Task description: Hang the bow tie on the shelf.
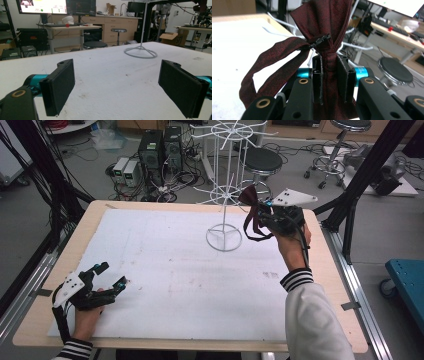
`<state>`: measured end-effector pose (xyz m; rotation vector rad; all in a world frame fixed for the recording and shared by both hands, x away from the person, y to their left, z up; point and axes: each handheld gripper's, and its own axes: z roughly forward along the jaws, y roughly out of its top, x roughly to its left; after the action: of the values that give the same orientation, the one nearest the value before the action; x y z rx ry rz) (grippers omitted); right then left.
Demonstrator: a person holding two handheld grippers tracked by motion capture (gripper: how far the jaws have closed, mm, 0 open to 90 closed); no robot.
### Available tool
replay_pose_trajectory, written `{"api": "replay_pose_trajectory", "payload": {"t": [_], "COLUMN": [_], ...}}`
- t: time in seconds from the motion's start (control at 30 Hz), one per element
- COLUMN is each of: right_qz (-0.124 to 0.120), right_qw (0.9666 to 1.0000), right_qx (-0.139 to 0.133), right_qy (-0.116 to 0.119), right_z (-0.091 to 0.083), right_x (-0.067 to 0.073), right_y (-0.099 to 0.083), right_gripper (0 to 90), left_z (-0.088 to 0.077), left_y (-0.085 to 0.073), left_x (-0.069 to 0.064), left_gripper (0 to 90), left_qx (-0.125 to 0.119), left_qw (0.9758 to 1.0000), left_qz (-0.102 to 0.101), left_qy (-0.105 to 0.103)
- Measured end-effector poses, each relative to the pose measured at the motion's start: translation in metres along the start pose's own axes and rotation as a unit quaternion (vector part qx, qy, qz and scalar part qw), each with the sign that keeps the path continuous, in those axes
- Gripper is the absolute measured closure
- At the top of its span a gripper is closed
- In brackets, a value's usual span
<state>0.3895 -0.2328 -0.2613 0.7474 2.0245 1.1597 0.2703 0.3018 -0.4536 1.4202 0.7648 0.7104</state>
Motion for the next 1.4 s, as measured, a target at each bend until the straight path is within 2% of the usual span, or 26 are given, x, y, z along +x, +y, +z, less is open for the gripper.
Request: {"api": "replay_pose_trajectory", "payload": {"t": [0.13, 0.2, 0.53, 0.87, 1.23, 1.4], "right_qz": [0.007, 0.002, -0.001, 0.010, 0.029, 0.027], "right_qw": [0.9999, 0.9997, 0.9992, 0.9987, 0.9967, 0.9961], "right_qx": [0.013, 0.022, 0.033, 0.044, 0.066, 0.074], "right_qy": [-0.006, -0.012, -0.024, -0.025, -0.038, -0.039], "right_z": [0.006, 0.009, 0.020, 0.026, 0.036, 0.040], "right_x": [0.000, 0.001, 0.002, 0.002, 0.002, 0.004], "right_y": [-0.001, -0.001, 0.000, -0.002, -0.006, -0.007], "right_gripper": [76.6, 76.6, 76.5, 76.5, 76.4, 76.4], "left_z": [0.000, 0.000, 0.000, 0.000, 0.000, 0.000], "left_y": [0.000, 0.000, 0.000, 0.000, 0.000, 0.000], "left_x": [0.000, 0.000, 0.000, 0.000, 0.000, 0.000], "left_gripper": [14.3, 14.3, 14.3, 14.3, 14.3, 14.3], "left_qx": [0.000, 0.000, -0.001, -0.002, -0.002, -0.002], "left_qw": [1.0000, 1.0000, 1.0000, 1.0000, 1.0000, 1.0000], "left_qz": [0.000, 0.000, -0.002, -0.004, -0.005, -0.004], "left_qy": [0.000, 0.000, 0.000, 0.000, 0.000, 0.000]}}
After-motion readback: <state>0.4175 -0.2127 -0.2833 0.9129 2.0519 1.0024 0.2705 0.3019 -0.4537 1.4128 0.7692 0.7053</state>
